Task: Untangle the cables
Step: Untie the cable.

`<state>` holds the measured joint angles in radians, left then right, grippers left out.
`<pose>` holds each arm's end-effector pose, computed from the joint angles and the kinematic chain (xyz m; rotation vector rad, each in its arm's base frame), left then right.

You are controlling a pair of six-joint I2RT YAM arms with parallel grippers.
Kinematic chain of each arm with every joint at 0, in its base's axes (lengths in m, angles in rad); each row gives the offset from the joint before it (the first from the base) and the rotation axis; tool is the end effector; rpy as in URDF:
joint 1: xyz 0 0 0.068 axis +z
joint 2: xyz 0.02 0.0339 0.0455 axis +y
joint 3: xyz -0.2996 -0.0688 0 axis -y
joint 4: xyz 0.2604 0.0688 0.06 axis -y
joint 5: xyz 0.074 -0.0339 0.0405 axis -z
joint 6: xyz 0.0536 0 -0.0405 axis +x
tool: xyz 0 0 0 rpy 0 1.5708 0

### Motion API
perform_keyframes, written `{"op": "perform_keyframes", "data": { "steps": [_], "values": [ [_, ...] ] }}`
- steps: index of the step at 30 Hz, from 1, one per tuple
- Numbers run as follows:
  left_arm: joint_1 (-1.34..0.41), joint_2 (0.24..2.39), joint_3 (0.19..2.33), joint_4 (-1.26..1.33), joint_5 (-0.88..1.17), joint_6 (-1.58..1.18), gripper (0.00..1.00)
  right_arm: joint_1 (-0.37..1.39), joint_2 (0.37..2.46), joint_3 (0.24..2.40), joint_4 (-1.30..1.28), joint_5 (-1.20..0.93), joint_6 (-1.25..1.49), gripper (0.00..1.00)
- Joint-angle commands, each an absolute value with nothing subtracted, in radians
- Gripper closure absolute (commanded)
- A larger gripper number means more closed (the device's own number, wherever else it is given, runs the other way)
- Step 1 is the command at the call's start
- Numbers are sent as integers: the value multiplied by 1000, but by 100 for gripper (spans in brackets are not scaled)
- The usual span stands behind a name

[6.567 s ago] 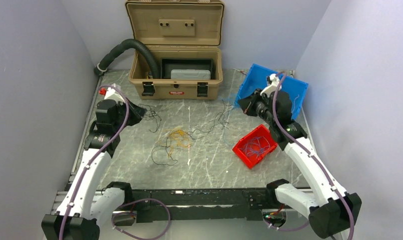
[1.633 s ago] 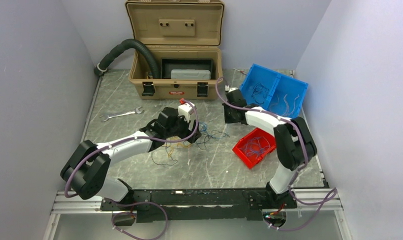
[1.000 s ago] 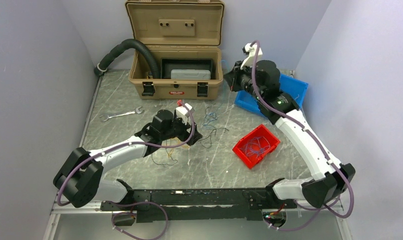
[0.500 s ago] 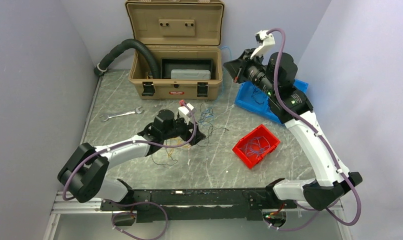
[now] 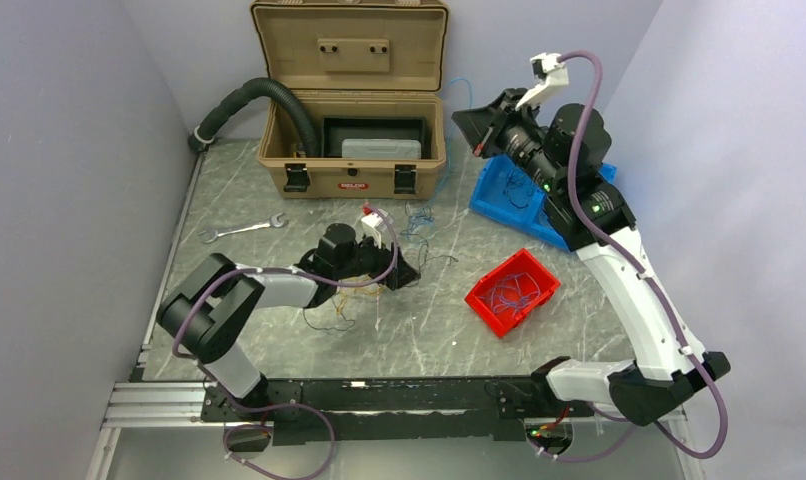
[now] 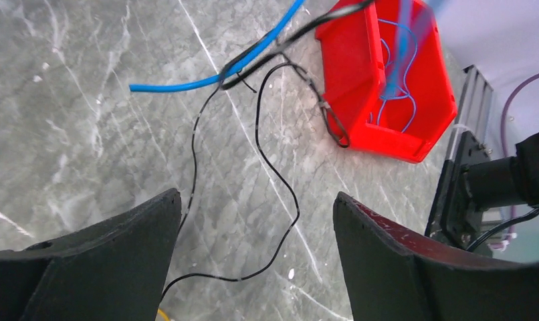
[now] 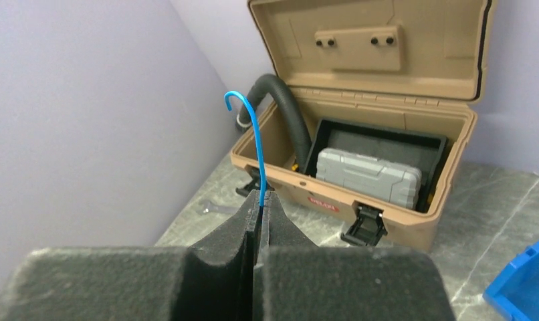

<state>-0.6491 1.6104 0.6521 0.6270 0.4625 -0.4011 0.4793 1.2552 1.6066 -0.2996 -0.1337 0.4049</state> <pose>0.2612 -0.2282 0.1946 0.5833 1.9514 -1.1276 0.2432 0.1344 0.5509 -0.1691 1.5654 0.8028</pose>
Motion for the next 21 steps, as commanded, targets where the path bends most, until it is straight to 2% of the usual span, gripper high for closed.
{"op": "perform_keyframes", "data": {
  "steps": [1, 5, 10, 16, 21],
  "values": [
    [-647, 1663, 646, 827, 515, -525, 18, 478, 1208, 1666, -197, -64, 449, 100],
    [-648, 1726, 703, 753, 539, -545, 39, 476, 1176, 1661, -163, 47, 455, 100],
    [-604, 1727, 680, 676, 561, -543, 98, 472, 1101, 1624, -135, 325, 392, 100],
    [-375, 1609, 519, 701, 629, -644, 100, 458, 1060, 1592, -199, 597, 269, 100],
    [-212, 1441, 447, 553, 562, -629, 100, 428, 1043, 1536, -260, 768, 207, 100]
  ]
}}
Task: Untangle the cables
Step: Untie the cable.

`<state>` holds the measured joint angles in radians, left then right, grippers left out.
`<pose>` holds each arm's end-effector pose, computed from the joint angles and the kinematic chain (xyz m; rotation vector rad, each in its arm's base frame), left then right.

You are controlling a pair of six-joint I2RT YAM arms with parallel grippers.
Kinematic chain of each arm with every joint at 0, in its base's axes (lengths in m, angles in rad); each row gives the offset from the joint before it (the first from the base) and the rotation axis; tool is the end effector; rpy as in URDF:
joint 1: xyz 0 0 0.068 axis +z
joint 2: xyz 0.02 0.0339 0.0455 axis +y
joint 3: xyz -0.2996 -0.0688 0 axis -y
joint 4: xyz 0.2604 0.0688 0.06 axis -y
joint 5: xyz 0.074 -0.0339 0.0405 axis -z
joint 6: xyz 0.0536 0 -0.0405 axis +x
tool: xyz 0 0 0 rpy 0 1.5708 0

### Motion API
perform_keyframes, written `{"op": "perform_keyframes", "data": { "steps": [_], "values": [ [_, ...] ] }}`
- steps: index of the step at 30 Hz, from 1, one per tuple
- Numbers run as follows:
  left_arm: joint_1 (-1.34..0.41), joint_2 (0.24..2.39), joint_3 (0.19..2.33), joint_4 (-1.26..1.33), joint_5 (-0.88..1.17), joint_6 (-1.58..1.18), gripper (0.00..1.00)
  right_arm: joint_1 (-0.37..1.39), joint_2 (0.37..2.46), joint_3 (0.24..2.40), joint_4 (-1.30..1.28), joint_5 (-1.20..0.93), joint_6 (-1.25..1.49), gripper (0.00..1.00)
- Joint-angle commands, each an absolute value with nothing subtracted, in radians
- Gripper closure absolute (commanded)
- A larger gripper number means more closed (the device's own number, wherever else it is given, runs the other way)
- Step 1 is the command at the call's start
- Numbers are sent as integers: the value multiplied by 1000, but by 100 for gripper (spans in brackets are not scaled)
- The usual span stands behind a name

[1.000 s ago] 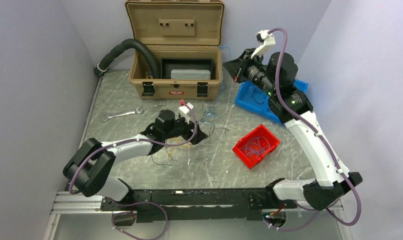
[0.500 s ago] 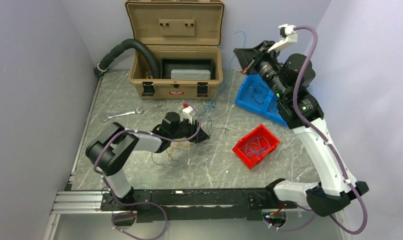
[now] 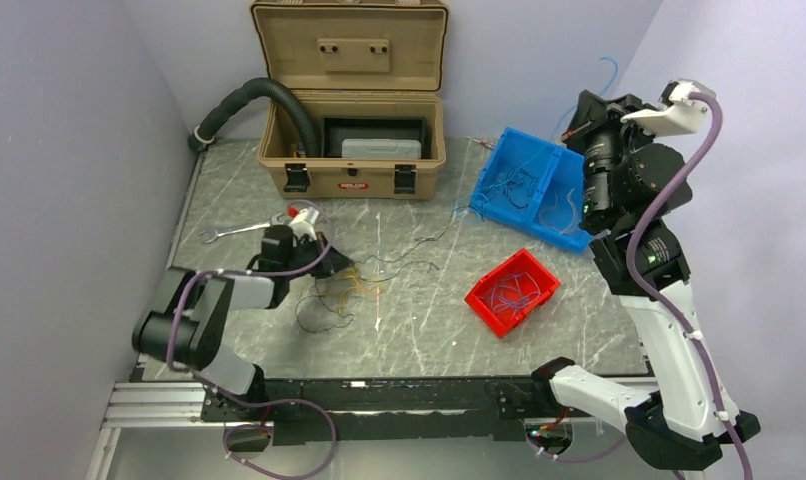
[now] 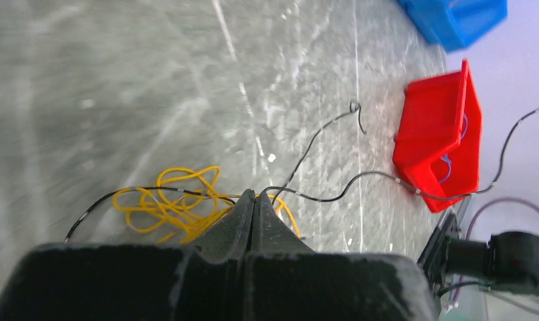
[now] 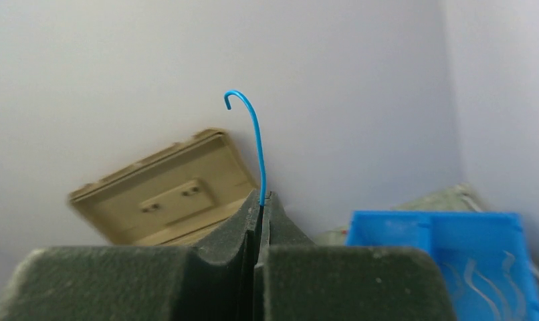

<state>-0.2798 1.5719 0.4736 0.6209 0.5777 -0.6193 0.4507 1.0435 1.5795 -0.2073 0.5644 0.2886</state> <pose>0.2782 -0.1104 0.1539 0.0198 2.1626 -1.1324 0.1704 0.0506 0.5955 0.3890 1.2402 0.2826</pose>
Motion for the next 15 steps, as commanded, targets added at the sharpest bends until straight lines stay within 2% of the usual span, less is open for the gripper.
{"op": "perform_keyframes", "data": {
  "steps": [1, 7, 11, 15],
  "values": [
    [-192, 1413, 440, 517, 535, -622, 100, 421, 1039, 1523, -271, 787, 208, 100],
    [-145, 1250, 434, 337, 388, -545, 100, 391, 1028, 1464, -299, 774, 221, 100],
    [-137, 1142, 423, 218, 174, -558, 100, 355, 1060, 1501, -381, 861, 247, 100],
    [-168, 1074, 413, 316, 281, -496, 100, 332, 1049, 1473, -369, 688, 287, 100]
  ]
}}
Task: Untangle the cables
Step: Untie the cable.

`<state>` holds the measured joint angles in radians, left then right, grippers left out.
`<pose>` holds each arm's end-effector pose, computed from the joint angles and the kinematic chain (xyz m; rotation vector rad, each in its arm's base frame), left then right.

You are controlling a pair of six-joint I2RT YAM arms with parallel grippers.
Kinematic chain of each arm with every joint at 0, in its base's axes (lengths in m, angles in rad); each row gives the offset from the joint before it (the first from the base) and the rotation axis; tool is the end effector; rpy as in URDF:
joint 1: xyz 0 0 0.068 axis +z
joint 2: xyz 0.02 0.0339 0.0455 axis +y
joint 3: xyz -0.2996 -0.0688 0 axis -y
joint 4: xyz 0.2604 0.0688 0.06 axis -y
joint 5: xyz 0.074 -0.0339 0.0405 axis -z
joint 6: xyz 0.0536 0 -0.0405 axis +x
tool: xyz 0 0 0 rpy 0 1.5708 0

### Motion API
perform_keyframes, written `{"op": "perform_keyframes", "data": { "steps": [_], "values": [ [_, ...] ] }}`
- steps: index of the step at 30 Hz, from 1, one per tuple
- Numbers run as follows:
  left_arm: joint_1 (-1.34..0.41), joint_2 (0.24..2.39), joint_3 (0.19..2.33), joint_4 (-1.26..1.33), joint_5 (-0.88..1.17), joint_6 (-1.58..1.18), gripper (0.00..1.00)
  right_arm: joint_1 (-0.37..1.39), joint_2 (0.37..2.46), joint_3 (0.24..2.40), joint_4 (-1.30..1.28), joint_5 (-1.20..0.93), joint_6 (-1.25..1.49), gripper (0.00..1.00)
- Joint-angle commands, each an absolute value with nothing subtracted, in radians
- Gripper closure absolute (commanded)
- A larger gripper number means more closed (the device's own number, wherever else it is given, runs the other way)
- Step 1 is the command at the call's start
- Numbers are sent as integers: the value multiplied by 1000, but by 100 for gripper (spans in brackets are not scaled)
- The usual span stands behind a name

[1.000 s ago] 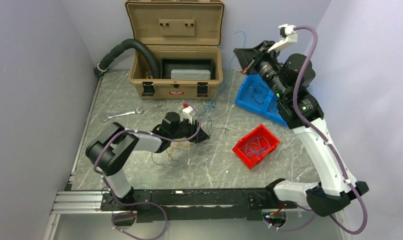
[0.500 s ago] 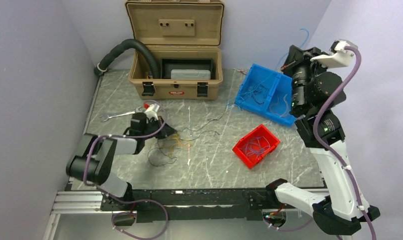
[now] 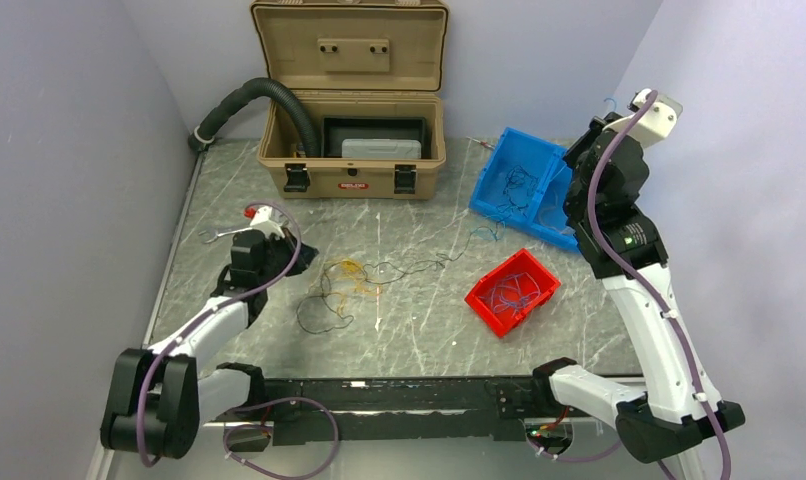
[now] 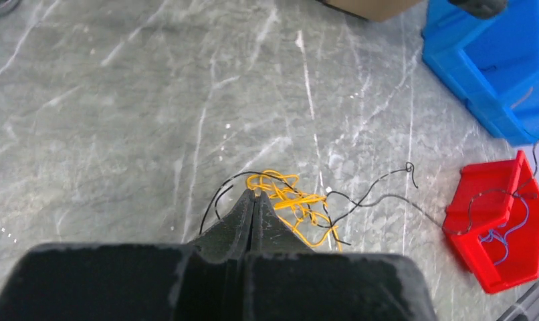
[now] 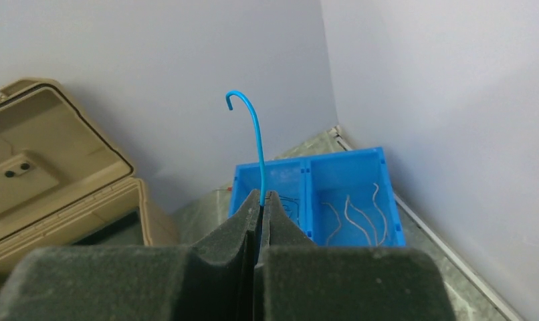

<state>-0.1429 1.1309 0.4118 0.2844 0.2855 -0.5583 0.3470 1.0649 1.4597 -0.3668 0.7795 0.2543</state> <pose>0.2370 -0.0494 0.2054 -0.2393 2.0495 -0.7278 0.2048 0.0340 0.5343 0.5371 1.4563 -0.1255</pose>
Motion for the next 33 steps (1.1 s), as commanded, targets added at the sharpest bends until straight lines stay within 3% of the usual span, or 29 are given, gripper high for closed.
{"op": "perform_keyframes", "data": {
  "steps": [1, 3, 6, 9, 12, 21, 33],
  "values": [
    [-192, 1074, 424, 337, 316, -479, 97, 331, 1051, 1466, -363, 652, 297, 100],
    [-268, 1083, 461, 338, 324, -443, 86, 332, 1068, 1478, -372, 600, 312, 100],
    [-371, 1109, 497, 378, 315, -401, 46, 331, 1113, 1527, -398, 540, 327, 100],
    [-446, 1155, 526, 434, 320, -369, 19, 330, 1137, 1577, -406, 489, 339, 100],
    [-497, 1245, 620, 384, 332, -352, 2, 330, 1150, 1616, -400, 438, 350, 100],
    [-616, 1481, 835, 404, 343, -352, 1, 331, 1183, 1719, -391, 304, 402, 100],
    [-642, 1636, 856, 751, 457, -435, 0, 332, 1200, 1767, -393, 258, 417, 100]
  ]
}}
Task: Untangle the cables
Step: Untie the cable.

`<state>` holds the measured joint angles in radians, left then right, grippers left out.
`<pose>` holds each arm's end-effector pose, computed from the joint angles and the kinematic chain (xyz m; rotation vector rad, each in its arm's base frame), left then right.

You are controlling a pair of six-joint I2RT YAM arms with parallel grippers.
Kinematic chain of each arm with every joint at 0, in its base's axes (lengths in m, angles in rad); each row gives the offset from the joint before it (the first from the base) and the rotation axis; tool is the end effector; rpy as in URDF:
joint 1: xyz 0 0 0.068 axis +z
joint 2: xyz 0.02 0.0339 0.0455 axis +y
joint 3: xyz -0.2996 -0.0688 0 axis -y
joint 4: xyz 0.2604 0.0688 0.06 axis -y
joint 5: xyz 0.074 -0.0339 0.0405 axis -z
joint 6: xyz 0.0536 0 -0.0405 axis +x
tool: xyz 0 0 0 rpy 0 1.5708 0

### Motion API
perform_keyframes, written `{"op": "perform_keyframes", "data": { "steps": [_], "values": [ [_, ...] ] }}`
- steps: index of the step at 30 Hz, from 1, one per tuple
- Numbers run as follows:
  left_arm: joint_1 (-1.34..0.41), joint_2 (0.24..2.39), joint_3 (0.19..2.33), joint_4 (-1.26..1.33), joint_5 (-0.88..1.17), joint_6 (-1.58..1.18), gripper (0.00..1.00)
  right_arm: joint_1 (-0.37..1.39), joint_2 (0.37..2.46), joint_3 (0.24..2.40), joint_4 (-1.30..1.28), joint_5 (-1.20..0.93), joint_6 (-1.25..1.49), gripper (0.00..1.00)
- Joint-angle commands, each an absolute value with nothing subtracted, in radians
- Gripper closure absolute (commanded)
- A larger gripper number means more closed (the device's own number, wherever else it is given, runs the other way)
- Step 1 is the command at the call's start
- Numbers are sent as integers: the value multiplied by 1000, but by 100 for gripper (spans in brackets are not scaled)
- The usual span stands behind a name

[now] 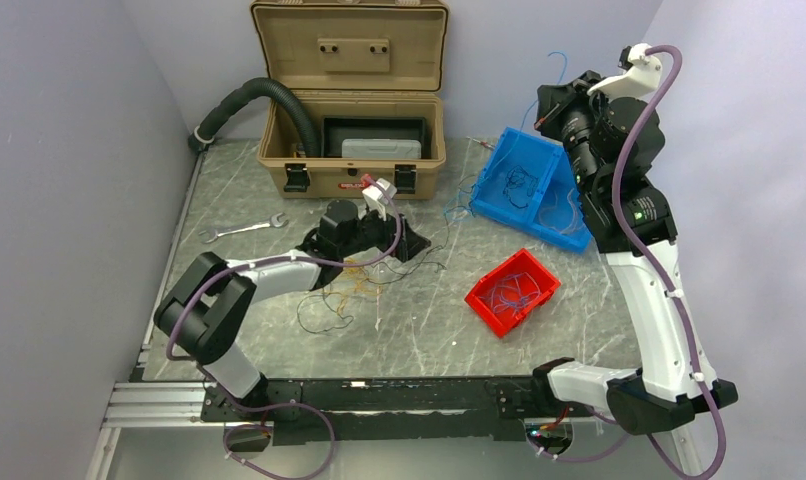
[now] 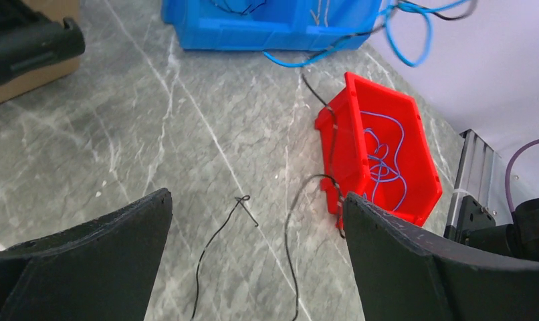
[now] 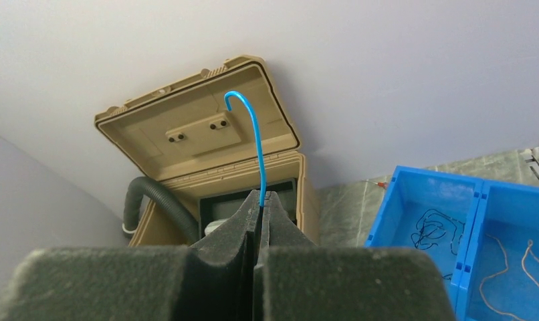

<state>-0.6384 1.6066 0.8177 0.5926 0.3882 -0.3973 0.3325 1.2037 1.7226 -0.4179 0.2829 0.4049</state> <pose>0.2915 -0.2416 0.2463 0.5219 1.8115 -1.0740 0.2258 0.0621 0.5870 0.2842 1.4584 0.3903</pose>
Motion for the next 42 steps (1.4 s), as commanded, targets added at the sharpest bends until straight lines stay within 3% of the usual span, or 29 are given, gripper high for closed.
{"op": "perform_keyframes", "data": {
  "steps": [1, 10, 17, 20, 23, 26, 28, 29, 32, 37, 42],
  "values": [
    [-642, 1647, 866, 756, 465, -443, 1, 331, 1200, 1767, -394, 258, 417, 100],
    [-658, 1746, 961, 794, 546, -518, 1, 331, 1201, 1763, -391, 256, 419, 100],
    [-684, 1848, 1107, 637, 504, -492, 6, 331, 1201, 1761, -387, 253, 423, 100],
    [-683, 1897, 1129, 653, 509, -524, 18, 331, 1203, 1775, -394, 269, 425, 100],
    [-686, 1936, 1136, 681, 506, -573, 39, 332, 1190, 1769, -380, 310, 435, 100],
    [-689, 1961, 1119, 745, 520, -627, 66, 331, 1161, 1734, -347, 367, 442, 100],
    [-685, 1956, 1101, 748, 530, -622, 96, 332, 1144, 1715, -339, 411, 437, 100],
    [-677, 1927, 1093, 702, 504, -599, 100, 331, 1137, 1709, -342, 435, 432, 100],
    [-619, 1845, 1039, 597, 446, -545, 100, 331, 1114, 1693, -371, 531, 412, 100],
    [-428, 1730, 865, 610, 533, -632, 100, 329, 1071, 1606, -424, 684, 389, 100],
    [-336, 1552, 778, 333, 368, -512, 100, 318, 1052, 1545, -490, 814, 367, 100]
  ]
}}
